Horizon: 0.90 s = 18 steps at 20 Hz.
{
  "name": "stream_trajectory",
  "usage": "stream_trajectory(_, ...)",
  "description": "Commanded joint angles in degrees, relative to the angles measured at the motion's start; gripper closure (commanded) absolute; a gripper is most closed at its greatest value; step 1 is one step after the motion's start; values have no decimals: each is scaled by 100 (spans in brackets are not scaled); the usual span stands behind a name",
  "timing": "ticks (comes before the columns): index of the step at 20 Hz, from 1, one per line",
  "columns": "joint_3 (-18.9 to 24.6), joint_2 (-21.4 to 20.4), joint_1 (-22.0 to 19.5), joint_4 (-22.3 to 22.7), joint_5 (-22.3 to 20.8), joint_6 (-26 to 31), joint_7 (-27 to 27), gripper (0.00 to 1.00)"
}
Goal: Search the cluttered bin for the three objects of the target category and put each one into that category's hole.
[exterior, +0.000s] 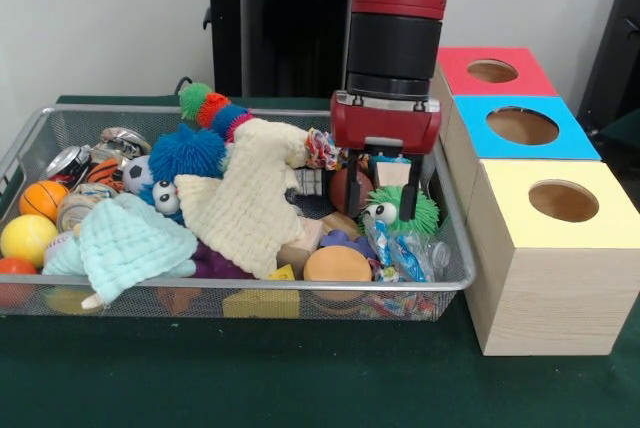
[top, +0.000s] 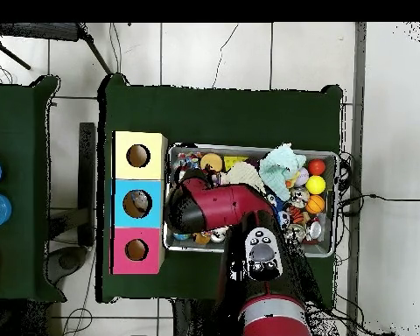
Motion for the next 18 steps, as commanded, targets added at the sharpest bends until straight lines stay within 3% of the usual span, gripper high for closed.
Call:
stream_trajectory(1,489,218,-428,131,-472,-65,-64,0)
stream_trajectory(4,636,272,-500,187,-448,-41,-35,0)
stream_trajectory(11,530,412,-425,115,-678,-316,46,0)
stream_trajectory(18,1436,412,-1078,522,-835,56,-277,0)
